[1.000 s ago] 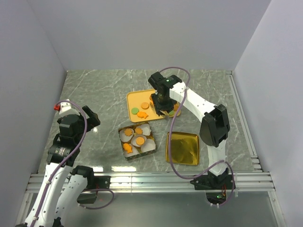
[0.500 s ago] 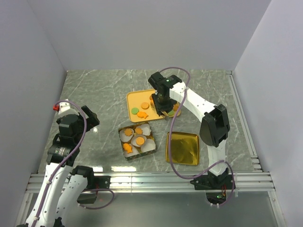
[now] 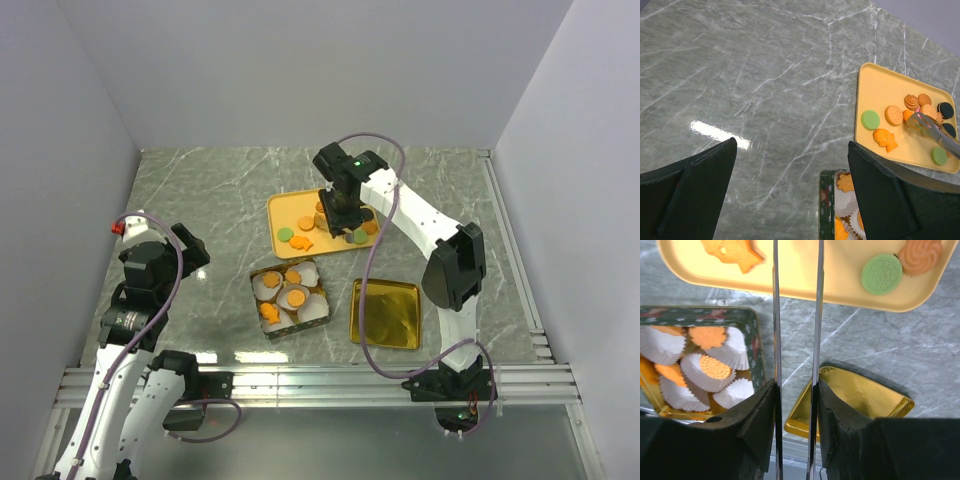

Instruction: Pack the cookies

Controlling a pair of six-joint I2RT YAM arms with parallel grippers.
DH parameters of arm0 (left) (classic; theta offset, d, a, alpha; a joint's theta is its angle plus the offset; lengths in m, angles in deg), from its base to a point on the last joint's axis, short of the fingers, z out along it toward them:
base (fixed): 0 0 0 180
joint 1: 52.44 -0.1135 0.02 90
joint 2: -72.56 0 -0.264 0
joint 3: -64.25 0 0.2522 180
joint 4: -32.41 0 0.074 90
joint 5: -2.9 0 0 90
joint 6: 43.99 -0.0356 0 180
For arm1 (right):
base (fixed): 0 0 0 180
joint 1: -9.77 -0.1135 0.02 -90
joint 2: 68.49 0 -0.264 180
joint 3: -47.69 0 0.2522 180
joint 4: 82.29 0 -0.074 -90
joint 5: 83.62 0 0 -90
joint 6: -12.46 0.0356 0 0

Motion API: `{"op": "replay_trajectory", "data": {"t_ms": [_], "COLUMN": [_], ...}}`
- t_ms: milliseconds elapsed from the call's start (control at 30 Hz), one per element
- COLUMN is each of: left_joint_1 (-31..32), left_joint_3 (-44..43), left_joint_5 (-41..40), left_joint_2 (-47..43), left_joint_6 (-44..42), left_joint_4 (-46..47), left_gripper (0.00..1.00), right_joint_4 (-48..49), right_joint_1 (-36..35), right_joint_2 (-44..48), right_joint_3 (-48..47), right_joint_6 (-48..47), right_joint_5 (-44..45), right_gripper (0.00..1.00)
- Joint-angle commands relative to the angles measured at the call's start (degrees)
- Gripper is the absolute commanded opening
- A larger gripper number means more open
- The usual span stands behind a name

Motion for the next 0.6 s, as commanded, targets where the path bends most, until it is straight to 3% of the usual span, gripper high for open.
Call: {"op": "replay_trajectory", "data": {"t_ms": [0,233,567], "left_joint_1": [-0.36,-0.36,0.08], "left_joint_3": [-0.49,-0.40,-0.23], "left_joint_5": [0.62,0.89,1.33], "left_joint_2": [-0.06,-0.24,-0.41], "left_joint_6": [-0.09,-0.18,-0.44], "left_joint_4": [1.69,1.86,2.21], "left_gripper": [0.99,0.99,0.99], "right_joint_4": [-1.58,-3.16,-2.55], "right_joint_1": [0.21,0.12,-0.05], "right_joint_2": [3.82,6.98,15.33], "right_joint_3": [-4.31,-5.37,0.77], "right_joint_6": [0.48,1.97,4.70], "right_joint_5": [-0.22,-1.71,-4.35], "right_gripper": [0.37,0.37,0.37]}}
